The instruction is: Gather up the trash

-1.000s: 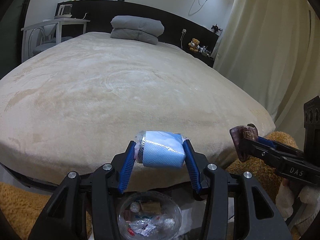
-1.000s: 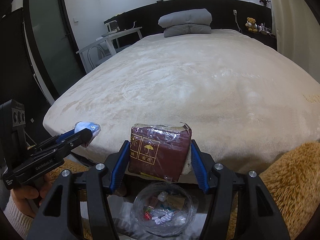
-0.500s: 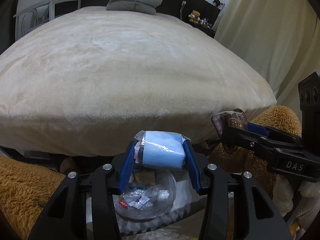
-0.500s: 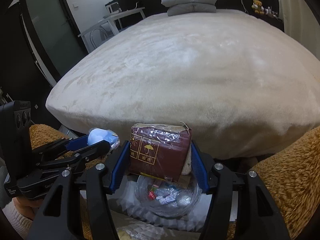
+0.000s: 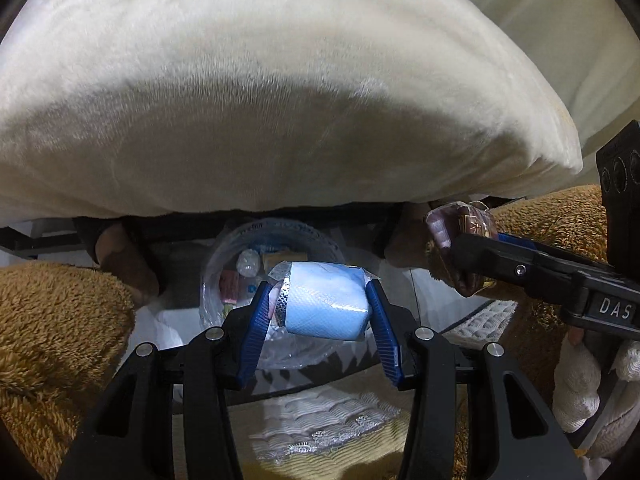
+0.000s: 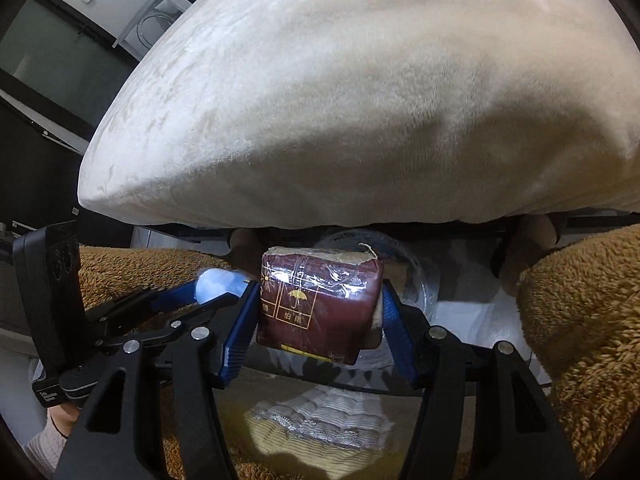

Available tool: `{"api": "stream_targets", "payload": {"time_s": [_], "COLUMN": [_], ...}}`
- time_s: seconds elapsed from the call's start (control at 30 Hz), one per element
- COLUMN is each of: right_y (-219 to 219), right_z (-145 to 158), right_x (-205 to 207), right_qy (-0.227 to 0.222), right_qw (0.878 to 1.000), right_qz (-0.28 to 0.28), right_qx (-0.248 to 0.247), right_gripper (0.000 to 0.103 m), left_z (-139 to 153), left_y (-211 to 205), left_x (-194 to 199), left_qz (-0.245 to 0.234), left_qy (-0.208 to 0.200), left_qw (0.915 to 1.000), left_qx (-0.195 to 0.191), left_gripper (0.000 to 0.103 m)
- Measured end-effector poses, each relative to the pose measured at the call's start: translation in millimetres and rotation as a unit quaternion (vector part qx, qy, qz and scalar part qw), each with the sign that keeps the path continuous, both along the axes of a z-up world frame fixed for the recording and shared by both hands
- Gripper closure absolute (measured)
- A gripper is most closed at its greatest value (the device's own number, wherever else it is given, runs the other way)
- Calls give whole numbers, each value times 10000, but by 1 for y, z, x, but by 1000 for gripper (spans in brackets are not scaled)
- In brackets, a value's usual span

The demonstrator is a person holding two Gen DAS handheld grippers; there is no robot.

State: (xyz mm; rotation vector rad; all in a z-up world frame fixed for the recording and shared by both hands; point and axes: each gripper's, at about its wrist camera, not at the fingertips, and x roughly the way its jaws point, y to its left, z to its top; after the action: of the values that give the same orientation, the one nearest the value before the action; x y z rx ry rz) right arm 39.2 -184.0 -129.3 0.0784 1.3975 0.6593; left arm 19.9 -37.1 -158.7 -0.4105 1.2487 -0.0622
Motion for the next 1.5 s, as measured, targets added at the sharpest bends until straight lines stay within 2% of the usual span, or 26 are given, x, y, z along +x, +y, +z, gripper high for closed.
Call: {"api": "stream_targets", "payload": {"time_s": [0.17,0.37,0.67,0.93,0.97,1.0,1.03,1.07,1.1,1.33,1.5], "right_y": [7,13,16,15,14,14,14,13,12,2,-10], "right_z": [-24,-40,-57,-53,-50,-48,-45,-42,-40,-28,-19], "right_x": [8,16,21,21,21,20,20,20,19,19,18], "right_qy": [535,894,1181,1116,1078,1028,967,896,837,570,282], "right_qw": [9985,9957,9923,9931,9935,9941,9948,9955,9961,9982,9993], "right_qz": [18,39,-5,0,1,2,1,-8,-14,-133,-243], "right_qx": [-80,-224,-372,-353,-357,-354,-326,-296,-273,-115,-66], "right_gripper": [44,44,44,44,44,40,36,31,30,30,30], "left_z": [-25,-49,-62,-61,-61,-61,-61,-60,-58,-47,-36], "left_y": [4,12,8,7,6,3,2,2,2,13,10], "left_x": [7,14,16,16,16,16,17,17,17,14,11], "left_qz": [11,88,-83,-75,-123,-184,-196,-193,-183,-16,-134], "left_qy": [514,1033,1302,1313,1330,1373,1355,1314,1284,1017,758], "left_qw": [9984,9939,9903,9902,9898,9895,9901,9908,9913,9946,9970], "left_qx": [-212,-370,-482,-470,-486,-419,-316,-246,-240,-203,-66], "left_gripper": [56,56,56,56,53,43,40,40,40,40,40]}}
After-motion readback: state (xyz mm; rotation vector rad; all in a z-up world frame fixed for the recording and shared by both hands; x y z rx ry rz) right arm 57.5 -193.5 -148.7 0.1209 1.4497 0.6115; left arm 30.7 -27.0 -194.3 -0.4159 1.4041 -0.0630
